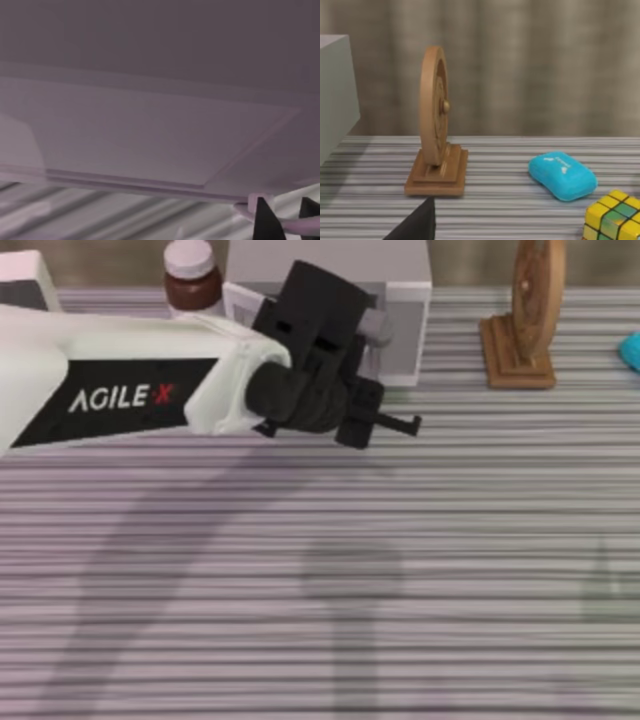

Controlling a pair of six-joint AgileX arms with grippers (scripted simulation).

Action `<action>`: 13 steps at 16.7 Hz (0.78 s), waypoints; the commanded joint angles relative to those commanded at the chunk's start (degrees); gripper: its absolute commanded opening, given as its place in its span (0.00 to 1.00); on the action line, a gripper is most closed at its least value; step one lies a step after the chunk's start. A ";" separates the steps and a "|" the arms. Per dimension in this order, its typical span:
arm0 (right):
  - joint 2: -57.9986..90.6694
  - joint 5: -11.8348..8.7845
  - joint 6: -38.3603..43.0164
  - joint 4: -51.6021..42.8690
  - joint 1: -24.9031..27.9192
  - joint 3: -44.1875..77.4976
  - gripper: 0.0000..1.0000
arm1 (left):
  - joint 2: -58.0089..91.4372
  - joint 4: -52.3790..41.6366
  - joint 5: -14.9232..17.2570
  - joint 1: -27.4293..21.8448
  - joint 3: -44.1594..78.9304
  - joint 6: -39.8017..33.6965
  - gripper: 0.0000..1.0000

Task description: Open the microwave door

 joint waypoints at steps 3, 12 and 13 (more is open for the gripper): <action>0.00 0.00 0.00 0.00 0.00 0.00 1.00 | 0.00 0.00 0.00 0.00 0.00 0.00 0.00; 0.00 0.00 0.00 0.00 0.00 0.00 1.00 | -1.95 1.16 2.95 1.09 -2.87 3.45 0.00; 0.00 0.00 0.00 0.00 0.00 0.00 1.00 | -1.95 1.15 2.96 1.10 -2.89 3.47 0.00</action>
